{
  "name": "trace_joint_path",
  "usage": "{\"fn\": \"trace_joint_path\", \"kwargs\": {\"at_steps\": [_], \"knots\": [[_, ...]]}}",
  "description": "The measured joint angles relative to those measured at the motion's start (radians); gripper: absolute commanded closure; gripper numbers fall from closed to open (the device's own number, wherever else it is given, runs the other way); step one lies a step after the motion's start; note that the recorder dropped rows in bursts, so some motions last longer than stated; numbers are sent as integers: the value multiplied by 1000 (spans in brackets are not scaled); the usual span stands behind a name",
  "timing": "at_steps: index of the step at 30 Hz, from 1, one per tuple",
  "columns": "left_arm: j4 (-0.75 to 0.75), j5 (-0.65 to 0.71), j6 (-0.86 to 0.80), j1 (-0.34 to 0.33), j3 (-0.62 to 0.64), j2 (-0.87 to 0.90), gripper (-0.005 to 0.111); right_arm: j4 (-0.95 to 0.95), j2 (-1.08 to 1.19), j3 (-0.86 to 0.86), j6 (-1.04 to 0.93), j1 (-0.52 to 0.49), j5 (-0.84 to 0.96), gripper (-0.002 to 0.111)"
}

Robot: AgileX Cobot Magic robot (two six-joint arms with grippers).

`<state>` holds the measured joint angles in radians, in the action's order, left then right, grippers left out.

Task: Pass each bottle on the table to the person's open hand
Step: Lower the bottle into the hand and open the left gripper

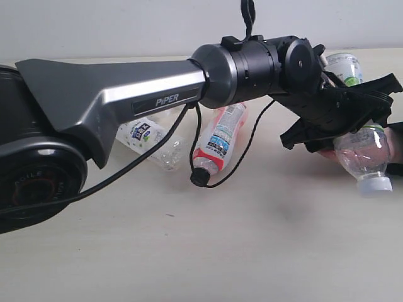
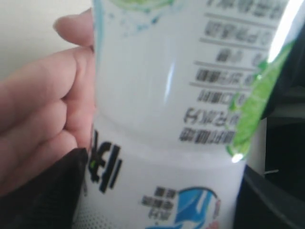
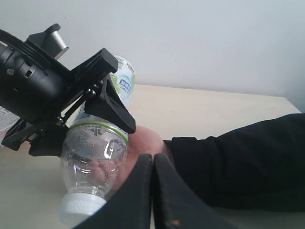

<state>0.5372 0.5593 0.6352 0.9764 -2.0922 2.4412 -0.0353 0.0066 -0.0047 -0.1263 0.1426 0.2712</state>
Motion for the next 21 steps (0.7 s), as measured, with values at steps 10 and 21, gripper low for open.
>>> {"fn": "trace_joint_path", "kwargs": {"at_steps": [10, 21], "knots": [[34, -39, 0, -3, 0, 37, 81, 0, 0, 0, 0, 0, 0, 107], [47, -41, 0, -6, 0, 49, 44, 0, 0, 0, 0, 0, 0, 107]]}}
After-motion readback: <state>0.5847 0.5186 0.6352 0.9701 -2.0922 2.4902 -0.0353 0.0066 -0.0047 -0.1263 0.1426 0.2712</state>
